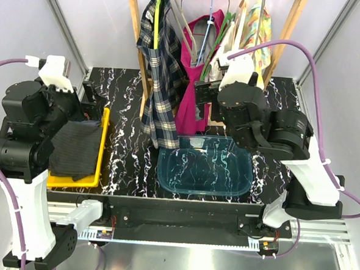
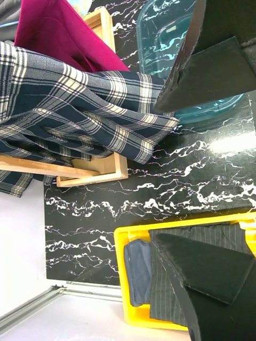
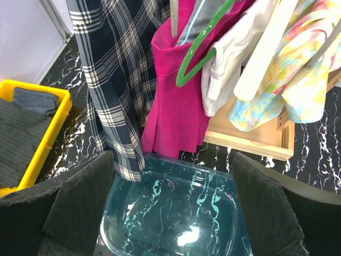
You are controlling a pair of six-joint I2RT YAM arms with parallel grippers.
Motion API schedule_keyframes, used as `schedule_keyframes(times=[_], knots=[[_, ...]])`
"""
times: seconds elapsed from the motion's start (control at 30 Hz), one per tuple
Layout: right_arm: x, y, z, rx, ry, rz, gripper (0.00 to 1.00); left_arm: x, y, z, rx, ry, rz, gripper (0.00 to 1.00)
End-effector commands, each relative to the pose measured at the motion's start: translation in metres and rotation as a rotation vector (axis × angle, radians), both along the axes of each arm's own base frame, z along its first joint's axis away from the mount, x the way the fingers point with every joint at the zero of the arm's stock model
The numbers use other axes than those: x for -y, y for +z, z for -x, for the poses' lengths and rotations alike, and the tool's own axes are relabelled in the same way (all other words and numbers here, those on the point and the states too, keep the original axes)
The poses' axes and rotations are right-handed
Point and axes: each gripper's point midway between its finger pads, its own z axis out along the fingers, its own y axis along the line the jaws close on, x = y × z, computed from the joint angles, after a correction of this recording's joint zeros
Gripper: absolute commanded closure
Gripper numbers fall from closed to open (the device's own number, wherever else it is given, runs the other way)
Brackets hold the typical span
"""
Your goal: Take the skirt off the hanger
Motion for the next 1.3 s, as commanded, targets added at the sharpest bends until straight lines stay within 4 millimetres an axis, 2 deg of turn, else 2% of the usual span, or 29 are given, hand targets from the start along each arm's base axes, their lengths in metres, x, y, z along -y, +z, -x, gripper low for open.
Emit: schedule_keyframes(times=[0.0,0.03,0.1,0.13,0.17,0.2,0.23,0.27,0.3,0.33,0.37,0.4,0.43,0.47,0.53,0.57,0.63,0.73,0.83,1.03,1.27], knots=[[-0.005,0.006,-0.003,-0.001,0.001,-0.052,0.0,0.014,0.029,-0.025,0.099,-0.084,0.007,0.01],[-0.007,0.005,-0.003,-0.003,0.007,-0.052,0.0,0.022,0.042,-0.032,0.143,-0.124,0.017,0.01],[-0.01,0.006,-0.002,-0.007,0.023,-0.069,0.0,0.034,0.065,-0.058,0.175,-0.156,0.051,0.01],[-0.01,0.007,0.0,-0.011,0.029,-0.086,0.0,0.036,0.102,-0.052,0.254,-0.151,0.037,0.01],[-0.013,0.006,0.001,-0.018,0.045,-0.096,0.0,0.043,0.095,-0.088,0.211,-0.11,0.003,0.01],[-0.016,0.004,0.003,-0.022,0.057,-0.104,0.0,0.045,0.105,-0.096,0.228,-0.101,-0.001,0.01],[-0.011,0.009,0.007,-0.015,0.073,-0.128,0.0,0.044,0.131,-0.095,0.303,-0.082,0.011,0.01],[-0.022,0.0,0.006,-0.023,0.103,-0.13,0.0,0.049,0.126,-0.117,0.287,-0.054,0.004,0.01],[-0.023,-0.001,0.008,-0.021,0.117,-0.147,0.0,0.053,0.13,-0.122,0.305,-0.046,-0.001,0.01],[-0.016,0.005,0.013,-0.008,0.134,-0.178,0.02,0.058,0.134,-0.132,0.333,-0.037,-0.002,0.01],[-0.026,-0.005,0.013,-0.01,0.159,-0.179,0.03,0.065,0.133,-0.138,0.34,-0.021,-0.009,0.01],[-0.027,-0.008,0.014,-0.008,0.168,-0.19,0.03,0.069,0.133,-0.141,0.35,-0.02,-0.009,0.01],[-0.019,-0.003,0.017,0.006,0.178,-0.215,0.04,0.081,0.132,-0.15,0.364,-0.031,-0.001,0.01],[-0.026,-0.012,0.017,0.003,0.189,-0.214,0.05,0.083,0.129,-0.156,0.363,-0.013,0.001,0.01],[-0.02,-0.009,0.02,0.019,0.201,-0.235,0.06,0.088,0.127,-0.166,0.371,0.003,0.022,0.01],[-0.024,-0.012,0.021,0.019,0.215,-0.241,0.07,0.089,0.124,-0.173,0.363,0.019,0.042,0.01],[-0.02,-0.01,0.023,0.034,0.229,-0.251,0.07,0.095,0.125,-0.181,0.379,0.018,0.061,0.01],[-0.023,-0.02,0.025,0.032,0.251,-0.245,0.07,0.101,0.128,-0.192,0.402,0.029,0.075,0.01],[-0.023,-0.023,0.027,0.03,0.26,-0.251,0.08,0.11,0.118,-0.21,0.389,0.033,0.068,0.01],[-0.016,-0.025,0.03,0.036,0.263,-0.268,0.08,0.131,0.096,-0.227,0.338,0.005,0.085,0.01],[-0.008,-0.025,0.033,0.044,0.261,-0.281,0.08,0.13,0.08,-0.249,0.322,0.061,0.066,0.01]])
